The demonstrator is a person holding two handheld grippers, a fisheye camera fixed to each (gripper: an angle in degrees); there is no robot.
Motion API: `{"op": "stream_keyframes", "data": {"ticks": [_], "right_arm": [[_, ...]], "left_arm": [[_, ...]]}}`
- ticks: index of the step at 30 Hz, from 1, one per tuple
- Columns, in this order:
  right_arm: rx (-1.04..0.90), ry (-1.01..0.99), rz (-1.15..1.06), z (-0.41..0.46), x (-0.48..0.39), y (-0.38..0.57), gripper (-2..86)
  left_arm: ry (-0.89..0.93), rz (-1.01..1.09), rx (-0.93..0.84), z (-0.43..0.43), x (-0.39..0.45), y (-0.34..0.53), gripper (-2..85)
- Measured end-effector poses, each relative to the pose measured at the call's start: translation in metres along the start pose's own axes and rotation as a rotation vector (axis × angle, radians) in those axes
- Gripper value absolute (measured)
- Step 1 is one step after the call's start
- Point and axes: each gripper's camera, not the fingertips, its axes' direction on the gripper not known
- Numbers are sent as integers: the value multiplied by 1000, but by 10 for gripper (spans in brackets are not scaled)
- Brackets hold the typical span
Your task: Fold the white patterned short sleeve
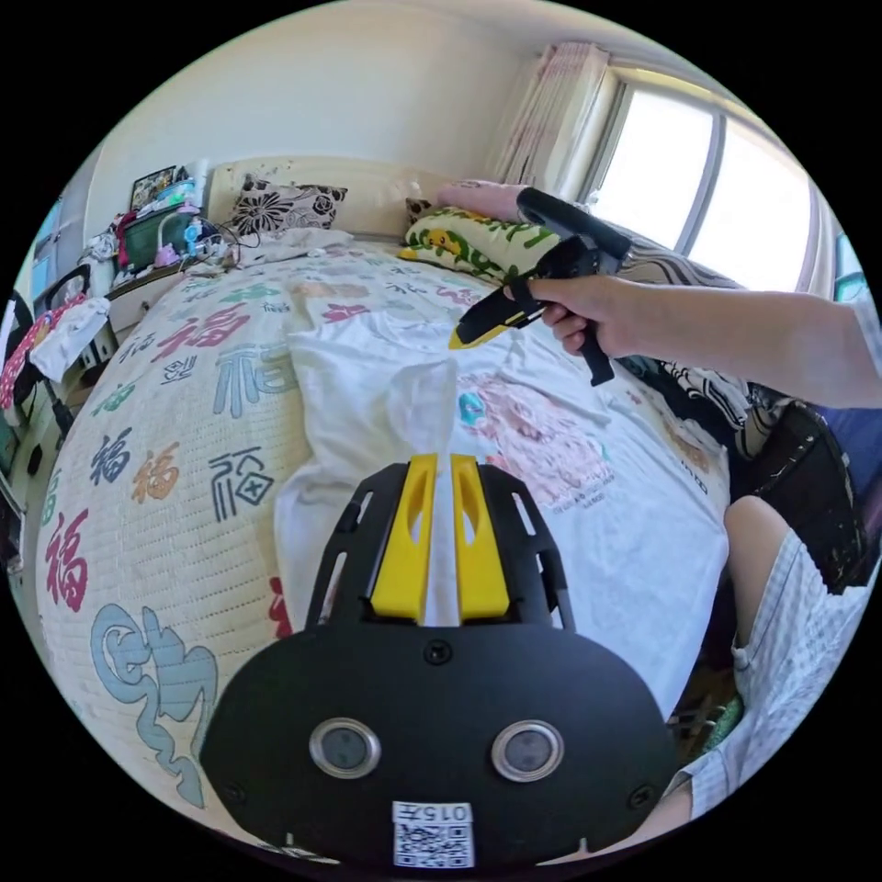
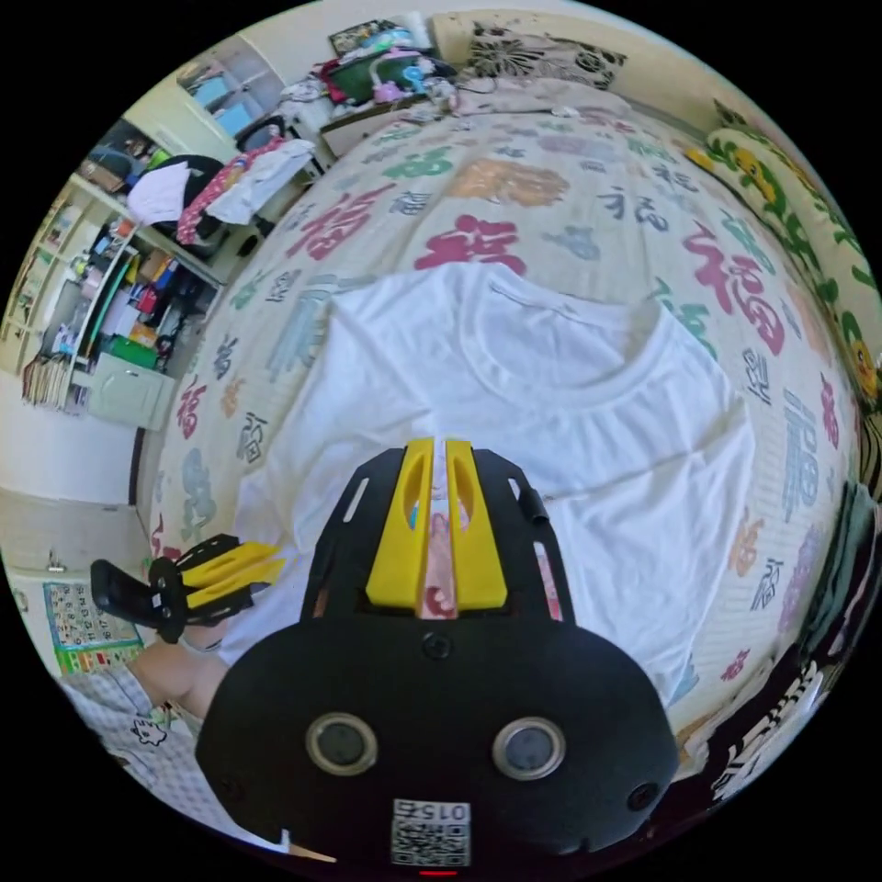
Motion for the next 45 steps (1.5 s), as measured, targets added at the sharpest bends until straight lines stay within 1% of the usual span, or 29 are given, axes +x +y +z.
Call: {"op": "stream_keyframes", "data": {"ticks": [3,7,10,12,14,15,17,18,19,20,22,24,25,26,28,30,32,34,36,37,39,41,43,45], "right_arm": [[37,-17,-9,-4,13,-4,44],[54,14,-194,1,-13,-23,32],[0,-10,-302,22,-33,-37,2],[-61,-14,-309,37,-34,-43,-5],[-158,32,-327,50,-27,-42,-9],[-180,46,-336,51,-24,-39,-9],[-272,114,-379,51,-7,-25,-9],[-287,123,-388,49,-2,-21,-9],[-310,147,-390,45,9,-17,-8],[-318,165,-390,39,19,-16,-7],[-286,175,-367,27,31,-21,-2],[-219,141,-350,14,35,-34,18],[-165,109,-347,6,33,-46,47],[-124,78,-347,2,28,-61,58],[-85,24,-355,0,18,-84,68],[-68,-7,-360,3,5,-110,75],[-68,-16,-353,10,-8,-141,81],[-86,20,-343,17,-12,-160,81],[-117,62,-330,24,-10,-174,70],[-145,70,-314,28,-5,-180,39],[-153,46,-291,25,5,-186,14],[-103,-16,-246,9,21,-192,2],[-57,-78,-198,-5,36,-196,1],[-77,-107,-165,-10,47,-199,5]], "left_arm": [[50,-5,50,-2,2,-5,37],[-30,-70,87,-6,-16,-11,47],[-32,-144,30,0,-30,-16,43],[-37,-176,26,3,-34,-24,34],[-21,-188,31,18,-35,-41,20],[-10,-187,17,25,-34,-46,17],[77,-134,-124,64,-24,-62,11],[93,-112,-165,73,-20,-64,10],[101,-67,-226,88,-11,-65,9],[75,-35,-246,94,-5,-63,9],[50,-38,-198,90,-6,-60,11],[58,-109,-112,79,-18,-58,16],[45,-166,-58,72,-30,-57,22],[11,-227,-20,67,-43,-55,30],[-31,-291,5,67,-61,-55,44],[-35,-341,-11,76,-76,-57,53],[-12,-356,-80,99,-89,-61,54],[-18,-341,-109,112,-92,-62,44],[-27,-332,-96,120,-94,-60,26],[-20,-336,-91,124,-97,-59,16],[0,-374,-77,128,-105,-57,7],[-50,-406,3,123,-108,-52,1],[-94,-422,54,118,-108,-48,-1],[-95,-438,62,124,-110,-47,-1]]}}
